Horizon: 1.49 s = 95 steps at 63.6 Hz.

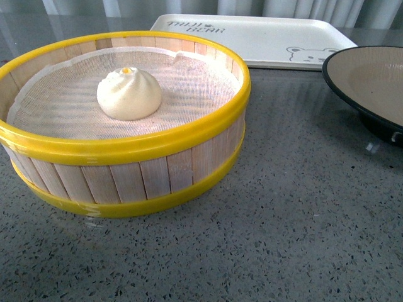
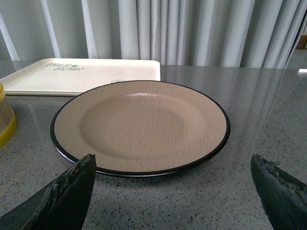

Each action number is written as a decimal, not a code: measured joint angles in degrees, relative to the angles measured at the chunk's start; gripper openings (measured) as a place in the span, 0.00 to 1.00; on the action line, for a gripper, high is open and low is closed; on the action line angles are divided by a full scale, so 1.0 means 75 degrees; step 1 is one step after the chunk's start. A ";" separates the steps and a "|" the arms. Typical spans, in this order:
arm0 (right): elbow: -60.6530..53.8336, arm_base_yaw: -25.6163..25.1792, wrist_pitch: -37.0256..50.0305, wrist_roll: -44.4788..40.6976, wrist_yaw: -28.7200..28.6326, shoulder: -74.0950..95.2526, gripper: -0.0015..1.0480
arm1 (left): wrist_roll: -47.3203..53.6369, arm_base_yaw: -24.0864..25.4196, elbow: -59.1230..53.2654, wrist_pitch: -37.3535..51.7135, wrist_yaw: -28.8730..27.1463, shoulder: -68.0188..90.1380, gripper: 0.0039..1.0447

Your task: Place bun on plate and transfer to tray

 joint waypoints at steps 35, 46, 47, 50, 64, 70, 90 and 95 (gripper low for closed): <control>0.0000 0.0000 0.0000 0.0000 0.0000 0.0000 0.92 | 0.0000 0.0000 0.0000 0.0000 0.0000 0.0000 0.94; 0.0000 0.0000 0.0000 0.0000 0.0003 0.0000 0.92 | -0.1600 -0.0551 0.0758 -0.2291 -0.2827 0.1443 0.94; 0.0000 0.0000 0.0000 0.0000 0.0003 0.0000 0.92 | -0.1629 -0.0525 0.0758 -0.2314 -0.2827 0.1469 0.94; 0.0000 0.0000 0.0000 0.0000 -0.0006 0.0000 0.92 | -0.1880 -0.0420 0.0752 -0.2314 -0.2806 0.1515 0.94; 0.0000 0.0000 0.0000 0.0000 0.0000 0.0000 0.92 | -0.2352 -0.0119 0.1020 -0.1722 -0.2570 0.1947 0.94; 0.0000 0.0000 0.0000 0.0000 0.0003 0.0000 0.92 | -0.2340 -0.0172 0.1335 -0.1029 -0.2512 0.2699 0.94; 0.0000 0.0000 0.0000 0.0000 0.0003 0.0000 0.92 | -0.1253 -0.1096 0.4575 0.1504 -0.2550 0.7326 0.94; 0.0000 0.0000 0.0000 0.0000 0.0000 0.0000 0.92 | -0.1000 -0.1606 0.5546 0.1463 -0.2448 0.8364 0.94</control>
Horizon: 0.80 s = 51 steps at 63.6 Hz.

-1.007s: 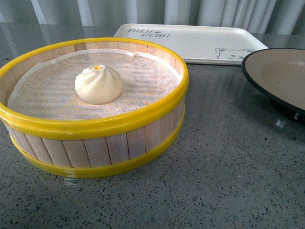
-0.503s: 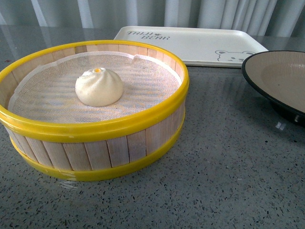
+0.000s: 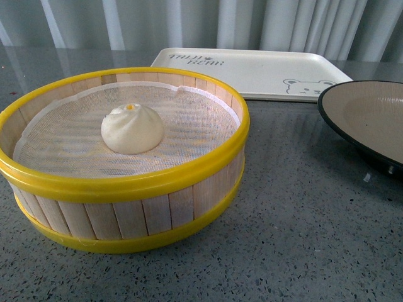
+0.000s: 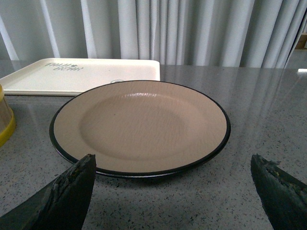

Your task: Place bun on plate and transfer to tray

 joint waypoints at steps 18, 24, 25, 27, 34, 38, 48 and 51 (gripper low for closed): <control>0.0000 0.0000 0.0000 0.0000 0.0000 0.0000 0.92 | -0.0085 -0.1411 0.2247 -0.1343 0.0513 0.2398 0.94; 0.0000 0.0000 0.0000 0.0000 0.0003 0.0000 0.92 | -0.0239 -0.1536 0.2256 -0.1644 0.0676 0.2567 0.94; 0.0000 0.0000 0.0000 0.0000 0.0003 0.0000 0.92 | -0.0242 -0.1550 0.2256 -0.1673 0.0673 0.2567 0.94; 0.0000 0.0000 0.0000 0.0000 0.0000 0.0000 0.92 | -0.0239 -0.1574 0.2253 -0.1693 0.0682 0.2570 0.94; 0.0000 0.0000 0.0000 0.0000 0.0000 0.0000 0.92 | -0.0259 -0.1585 0.2253 -0.1874 0.0723 0.2535 0.94; 0.0000 0.0000 0.0000 0.0000 0.0000 0.0000 0.92 | -0.0297 -0.1577 0.2244 -0.1985 0.0816 0.2500 0.94; 0.0000 0.0000 0.0000 0.0000 0.0003 0.0000 0.92 | -0.0411 -0.1539 0.2229 -0.2352 0.1096 0.2279 0.94; 0.0000 0.0000 0.0000 0.0000 0.0003 0.0000 0.92 | -0.0402 -0.1550 0.2229 -0.2425 0.1128 0.2171 0.94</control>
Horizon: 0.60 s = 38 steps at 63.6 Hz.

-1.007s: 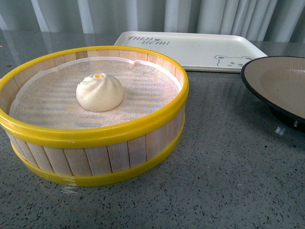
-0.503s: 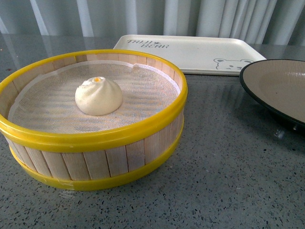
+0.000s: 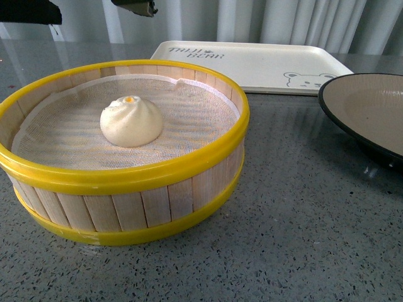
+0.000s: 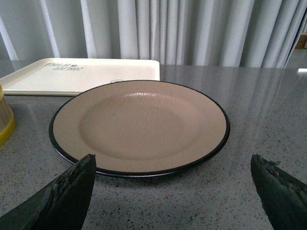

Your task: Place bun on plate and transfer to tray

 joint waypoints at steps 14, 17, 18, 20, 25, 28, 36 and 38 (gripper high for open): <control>0.0000 0.0000 0.0000 0.0000 0.0000 0.0000 0.92 | 0.0501 -0.0280 -0.0131 -0.0154 -0.0064 -0.0108 0.94; 0.0000 0.0000 0.0000 0.0000 -0.0003 0.0000 0.92 | 0.0694 -0.0323 -0.0178 -0.0160 -0.0073 -0.0058 0.94; 0.0000 0.0000 0.0000 0.0000 0.0000 0.0000 0.92 | 0.0729 -0.0338 -0.0184 -0.0160 -0.0073 -0.0047 0.94; 0.0000 0.0000 0.0000 0.0000 0.0000 0.0000 0.92 | 0.0813 -0.0361 -0.0189 -0.0163 -0.0061 -0.0003 0.94; 0.0000 0.0000 0.0000 0.0000 -0.0003 0.0000 0.92 | 0.1043 -0.0411 -0.0192 -0.0163 -0.0137 0.0114 0.94; 0.0000 0.0000 0.0000 0.0000 -0.0003 0.0000 0.92 | 0.1099 -0.0414 -0.0192 -0.0163 -0.0146 0.0163 0.94; 0.0000 0.0000 0.0000 0.0000 -0.0003 0.0000 0.92 | 0.1233 -0.0417 -0.0192 -0.0175 -0.0248 0.0280 0.94; 0.0000 0.0000 0.0000 0.0000 -0.0003 0.0000 0.92 | 0.1259 -0.0417 -0.0192 -0.0210 -0.0254 0.0297 0.94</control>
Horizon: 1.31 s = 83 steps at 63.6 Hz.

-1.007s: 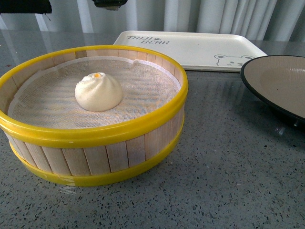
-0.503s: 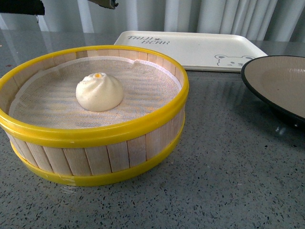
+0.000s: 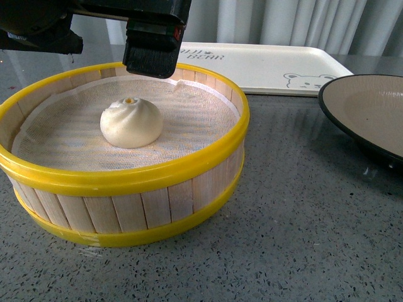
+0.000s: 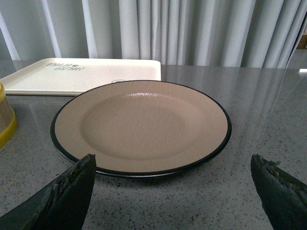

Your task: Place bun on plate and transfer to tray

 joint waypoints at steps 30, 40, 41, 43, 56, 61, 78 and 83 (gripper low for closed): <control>0.0000 0.0000 0.0000 0.0000 0.0000 0.0000 0.92 | 0.0169 -0.0038 -0.0251 -0.0192 -0.0140 0.0073 0.94; 0.0000 0.0000 0.0000 0.0000 0.0000 0.0000 0.92 | 0.0172 -0.0146 -0.0297 -0.0201 -0.0134 0.0099 0.94; 0.0000 0.0000 0.0000 0.0000 0.0000 0.0000 0.92 | 0.0172 -0.0154 -0.0300 -0.0201 -0.0134 0.0102 0.94; 0.0000 0.0000 0.0000 0.0000 0.0000 0.0000 0.92 | 0.0172 -0.0175 -0.0303 -0.0201 -0.0134 0.0108 0.94; 0.0000 0.0000 0.0000 0.0000 0.0003 0.0000 0.92 | 0.0178 -0.0323 -0.0312 -0.0201 -0.0026 0.0146 0.94; 0.0000 0.0000 0.0000 0.0000 0.0000 0.0000 0.92 | 0.0178 -0.0367 -0.0312 -0.0201 -0.0023 0.0157 0.94; 0.0000 0.0000 0.0000 0.0000 0.0000 0.0000 0.92 | 0.0195 -0.0428 -0.0341 -0.0198 0.0026 0.0201 0.53; 0.0000 0.0000 0.0000 0.0000 0.0000 0.0000 0.92 | 0.0192 -0.0428 -0.0341 -0.0198 0.0026 0.0207 0.38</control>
